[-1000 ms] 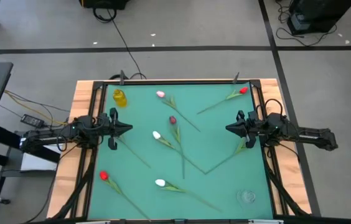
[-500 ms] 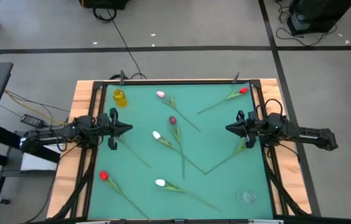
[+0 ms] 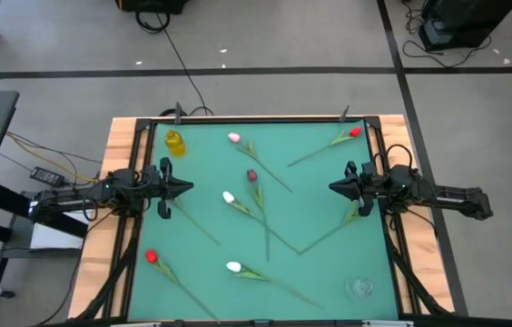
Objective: Sort flowers into vase by color
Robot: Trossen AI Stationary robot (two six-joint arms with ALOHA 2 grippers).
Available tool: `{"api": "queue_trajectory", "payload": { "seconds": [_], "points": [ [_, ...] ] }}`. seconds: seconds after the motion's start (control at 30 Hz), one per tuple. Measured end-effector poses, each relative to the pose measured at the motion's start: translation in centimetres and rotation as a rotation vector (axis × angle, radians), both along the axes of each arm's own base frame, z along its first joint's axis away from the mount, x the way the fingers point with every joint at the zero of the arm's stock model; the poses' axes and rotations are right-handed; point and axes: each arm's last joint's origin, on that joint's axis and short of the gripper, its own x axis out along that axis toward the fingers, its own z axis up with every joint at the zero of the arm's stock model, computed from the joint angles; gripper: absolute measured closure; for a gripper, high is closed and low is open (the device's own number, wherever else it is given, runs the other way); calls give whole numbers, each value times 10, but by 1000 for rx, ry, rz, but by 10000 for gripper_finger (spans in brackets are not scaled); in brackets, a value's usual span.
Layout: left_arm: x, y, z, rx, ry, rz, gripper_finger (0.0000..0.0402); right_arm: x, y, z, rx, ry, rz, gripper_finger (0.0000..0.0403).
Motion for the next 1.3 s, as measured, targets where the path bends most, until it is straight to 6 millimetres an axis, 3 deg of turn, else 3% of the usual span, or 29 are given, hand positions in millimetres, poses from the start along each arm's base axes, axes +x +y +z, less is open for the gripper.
{"api": "queue_trajectory", "payload": {
  "seconds": [1.3],
  "points": [
    [0, 0, 0, 0, 0, 0, 374, 0, -1, 0, 3, -1, -34, 370]
  ]
}}
